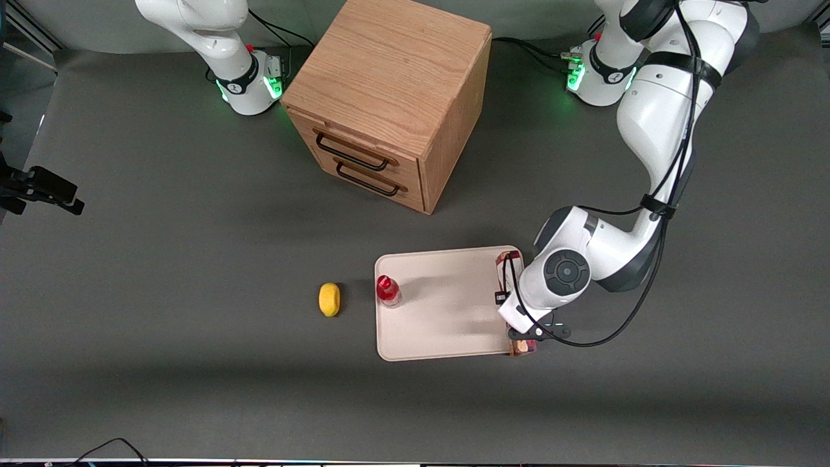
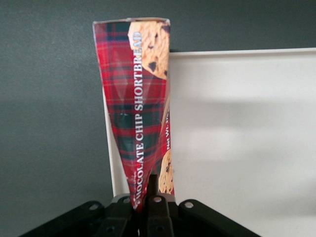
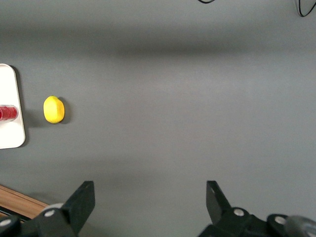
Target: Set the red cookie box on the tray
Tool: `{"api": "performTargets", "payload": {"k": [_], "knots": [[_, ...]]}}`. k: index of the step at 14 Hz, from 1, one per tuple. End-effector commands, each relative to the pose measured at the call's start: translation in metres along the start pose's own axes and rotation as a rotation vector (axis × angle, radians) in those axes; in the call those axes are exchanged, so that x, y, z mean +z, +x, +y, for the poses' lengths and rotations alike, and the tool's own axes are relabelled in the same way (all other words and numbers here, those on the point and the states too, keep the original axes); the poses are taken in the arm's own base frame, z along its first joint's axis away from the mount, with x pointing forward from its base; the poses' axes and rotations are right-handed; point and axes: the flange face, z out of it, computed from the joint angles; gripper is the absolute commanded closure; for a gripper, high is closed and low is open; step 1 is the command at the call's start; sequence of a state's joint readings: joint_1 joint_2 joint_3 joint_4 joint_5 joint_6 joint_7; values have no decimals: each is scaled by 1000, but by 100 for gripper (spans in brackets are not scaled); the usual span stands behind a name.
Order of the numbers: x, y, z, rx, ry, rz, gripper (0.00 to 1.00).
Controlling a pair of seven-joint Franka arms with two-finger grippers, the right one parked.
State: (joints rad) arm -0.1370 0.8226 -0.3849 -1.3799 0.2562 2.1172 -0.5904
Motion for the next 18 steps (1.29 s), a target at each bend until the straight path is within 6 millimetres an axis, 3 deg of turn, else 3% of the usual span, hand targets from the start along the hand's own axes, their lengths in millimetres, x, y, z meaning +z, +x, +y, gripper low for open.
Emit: {"api": "performTargets", "payload": {"k": [1, 3, 6, 11, 14, 18], "knots": [[-11, -5, 5, -8, 17, 26, 0], [-31, -6, -2, -14, 16, 49, 0], [-107, -8, -32, -28, 13, 141, 0], [-242, -37, -117, -136, -31, 107, 0], [-299, -64, -176, -54, 36, 51, 0], [-362, -105, -238, 29, 93, 40, 0]]}}
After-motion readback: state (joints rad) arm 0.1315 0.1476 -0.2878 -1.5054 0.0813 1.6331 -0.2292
